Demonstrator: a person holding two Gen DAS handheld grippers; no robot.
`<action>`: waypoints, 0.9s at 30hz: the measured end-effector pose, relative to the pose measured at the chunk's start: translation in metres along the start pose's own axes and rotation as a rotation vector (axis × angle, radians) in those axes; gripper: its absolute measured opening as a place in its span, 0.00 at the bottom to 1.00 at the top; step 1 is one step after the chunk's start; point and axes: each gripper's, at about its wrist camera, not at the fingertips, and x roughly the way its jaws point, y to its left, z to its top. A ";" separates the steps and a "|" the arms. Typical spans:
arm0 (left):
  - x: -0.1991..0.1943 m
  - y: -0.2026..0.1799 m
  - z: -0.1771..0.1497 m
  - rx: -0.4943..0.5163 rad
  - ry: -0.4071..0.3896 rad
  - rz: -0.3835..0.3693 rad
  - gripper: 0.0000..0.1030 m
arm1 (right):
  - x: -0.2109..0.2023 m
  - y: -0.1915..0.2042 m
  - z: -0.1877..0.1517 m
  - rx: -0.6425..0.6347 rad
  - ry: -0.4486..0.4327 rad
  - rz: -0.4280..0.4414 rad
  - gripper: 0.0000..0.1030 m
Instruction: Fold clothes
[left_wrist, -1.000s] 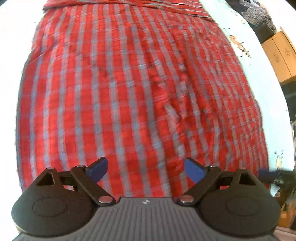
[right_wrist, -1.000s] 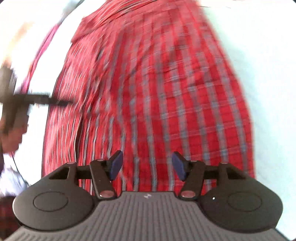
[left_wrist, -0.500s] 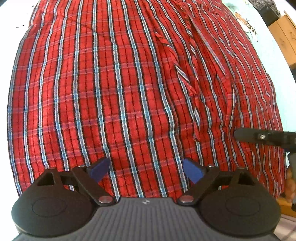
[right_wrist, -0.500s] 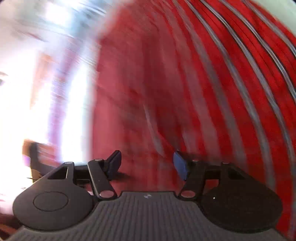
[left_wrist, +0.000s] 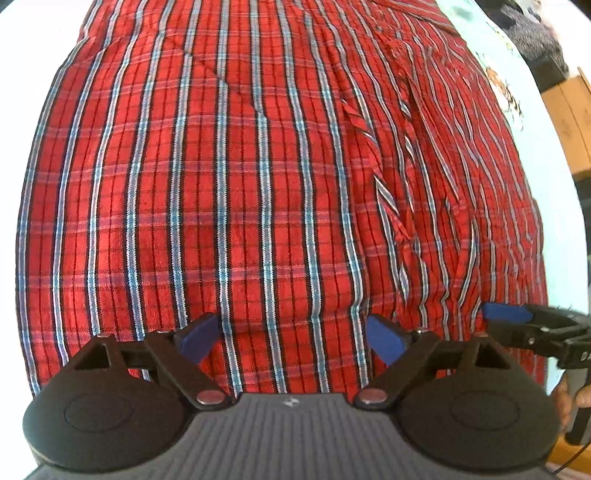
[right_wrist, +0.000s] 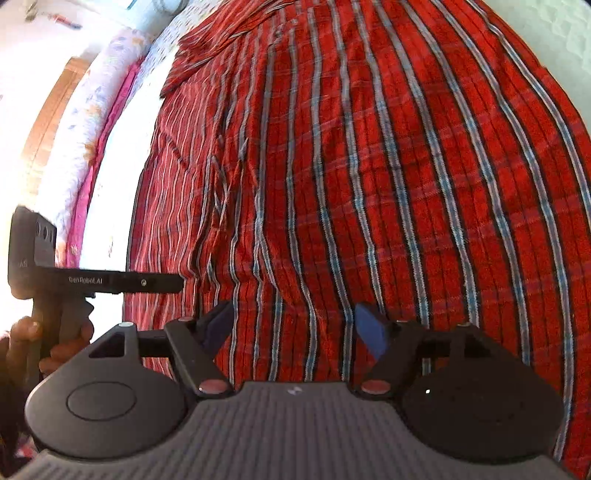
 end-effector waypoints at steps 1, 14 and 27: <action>0.002 -0.004 -0.001 0.010 0.001 0.010 0.88 | 0.001 0.002 0.001 -0.002 0.001 0.001 0.71; -0.076 0.025 0.079 -0.116 -0.242 -0.211 0.81 | -0.049 0.007 0.110 0.097 -0.158 0.316 0.72; -0.244 0.037 0.199 -0.112 -0.699 -0.017 0.81 | -0.177 0.064 0.271 -0.047 -0.592 0.572 0.86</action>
